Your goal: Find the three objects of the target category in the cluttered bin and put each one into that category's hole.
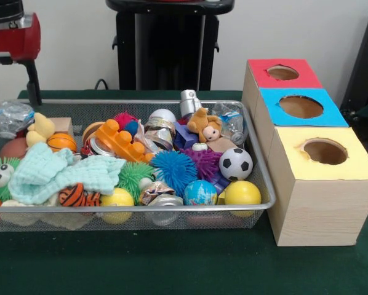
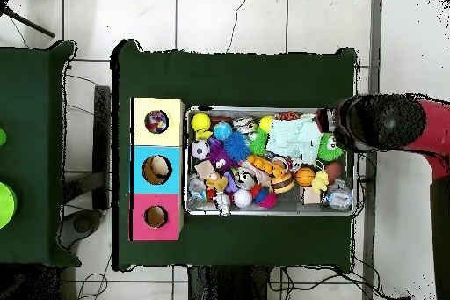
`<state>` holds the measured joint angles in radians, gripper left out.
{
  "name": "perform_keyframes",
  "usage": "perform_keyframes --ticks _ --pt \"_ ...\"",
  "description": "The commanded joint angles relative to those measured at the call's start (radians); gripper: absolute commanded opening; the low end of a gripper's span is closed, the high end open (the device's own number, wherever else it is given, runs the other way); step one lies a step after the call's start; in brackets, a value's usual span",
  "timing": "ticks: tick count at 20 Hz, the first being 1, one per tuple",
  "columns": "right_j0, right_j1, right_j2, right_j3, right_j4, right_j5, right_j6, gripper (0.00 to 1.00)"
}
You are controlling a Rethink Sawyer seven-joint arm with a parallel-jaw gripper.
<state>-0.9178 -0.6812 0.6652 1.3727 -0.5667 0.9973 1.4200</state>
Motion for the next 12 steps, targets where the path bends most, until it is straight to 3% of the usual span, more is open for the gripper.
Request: perform_keyframes --ticks 1,5,12 --pt "0.011 0.058 0.046 0.182 -0.043 -0.131 -0.164 1.0" --pt "0.078 0.095 0.037 0.182 -0.021 -0.105 -0.128 1.0" --pt "0.195 -0.009 -0.034 0.226 -0.045 -0.188 0.07 1.0"
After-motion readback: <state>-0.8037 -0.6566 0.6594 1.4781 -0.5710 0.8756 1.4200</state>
